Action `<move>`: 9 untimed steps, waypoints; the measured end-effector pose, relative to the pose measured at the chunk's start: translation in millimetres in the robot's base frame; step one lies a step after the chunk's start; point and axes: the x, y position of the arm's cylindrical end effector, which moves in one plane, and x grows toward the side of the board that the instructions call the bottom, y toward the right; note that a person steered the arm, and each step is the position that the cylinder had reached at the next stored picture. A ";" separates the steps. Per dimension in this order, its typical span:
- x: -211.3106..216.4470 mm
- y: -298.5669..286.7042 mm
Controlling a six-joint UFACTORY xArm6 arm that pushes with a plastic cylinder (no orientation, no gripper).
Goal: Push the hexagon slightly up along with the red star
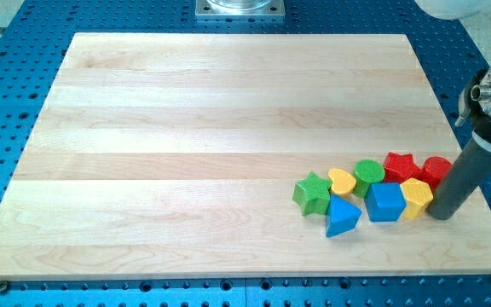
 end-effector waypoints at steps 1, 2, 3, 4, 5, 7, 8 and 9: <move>18.2 4.3; 52.1 6.9; 63.4 6.9; 31.5 7.0; 28.5 -8.1; 14.8 -13.6; 14.8 -20.7; 20.4 -26.3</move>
